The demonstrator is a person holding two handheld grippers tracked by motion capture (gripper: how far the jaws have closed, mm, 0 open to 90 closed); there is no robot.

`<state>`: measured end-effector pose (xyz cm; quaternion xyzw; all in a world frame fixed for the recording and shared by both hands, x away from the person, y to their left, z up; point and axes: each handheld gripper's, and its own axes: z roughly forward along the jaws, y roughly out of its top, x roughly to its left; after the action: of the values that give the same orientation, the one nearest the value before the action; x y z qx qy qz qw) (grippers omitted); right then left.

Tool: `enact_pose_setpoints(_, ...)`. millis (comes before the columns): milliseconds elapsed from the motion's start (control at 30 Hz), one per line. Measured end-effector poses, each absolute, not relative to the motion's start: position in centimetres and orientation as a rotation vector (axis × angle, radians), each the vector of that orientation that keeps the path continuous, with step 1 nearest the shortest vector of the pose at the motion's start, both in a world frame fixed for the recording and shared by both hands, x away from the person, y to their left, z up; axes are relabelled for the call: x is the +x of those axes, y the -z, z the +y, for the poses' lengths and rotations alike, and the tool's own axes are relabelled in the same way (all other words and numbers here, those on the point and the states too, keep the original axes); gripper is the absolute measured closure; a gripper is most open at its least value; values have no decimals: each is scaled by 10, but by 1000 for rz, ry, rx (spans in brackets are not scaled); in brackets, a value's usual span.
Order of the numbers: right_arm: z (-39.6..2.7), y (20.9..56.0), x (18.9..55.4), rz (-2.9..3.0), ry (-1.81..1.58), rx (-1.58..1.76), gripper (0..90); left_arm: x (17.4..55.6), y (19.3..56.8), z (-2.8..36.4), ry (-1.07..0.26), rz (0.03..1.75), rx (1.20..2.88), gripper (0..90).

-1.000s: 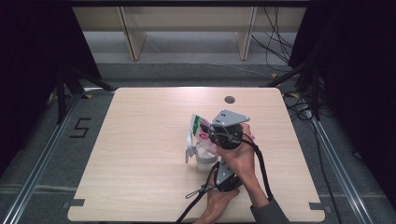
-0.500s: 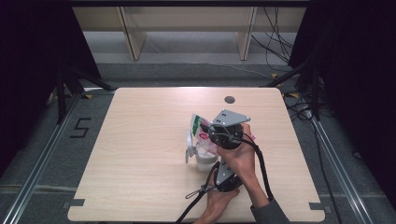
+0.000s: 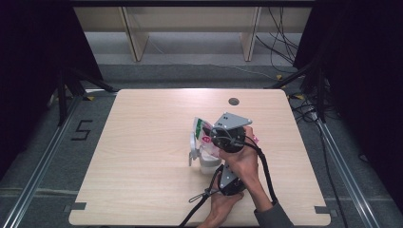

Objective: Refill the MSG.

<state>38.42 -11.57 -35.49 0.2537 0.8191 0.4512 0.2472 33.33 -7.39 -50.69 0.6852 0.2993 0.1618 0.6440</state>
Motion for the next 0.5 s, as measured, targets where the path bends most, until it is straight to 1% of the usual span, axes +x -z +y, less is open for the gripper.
enact_pose_setpoints(100,-115,354,383,2235,-1248,701,900,333,506,-73,-376,679,1558,758)
enact_pose_setpoints(133,-115,354,382,2215,-1258,720,900,336,506,-74,-342,654,1574,759)
enact_pose_setpoints(167,-115,354,382,2215,-1258,720,900,336,506,-74,-342,654,1574,759)
enact_pose_setpoints(233,-115,355,383,2229,-1240,705,900,332,508,-77,-281,683,1558,758)
enact_pose_setpoints(500,-114,356,383,2236,-1241,706,900,333,509,-78,-289,690,1551,758)
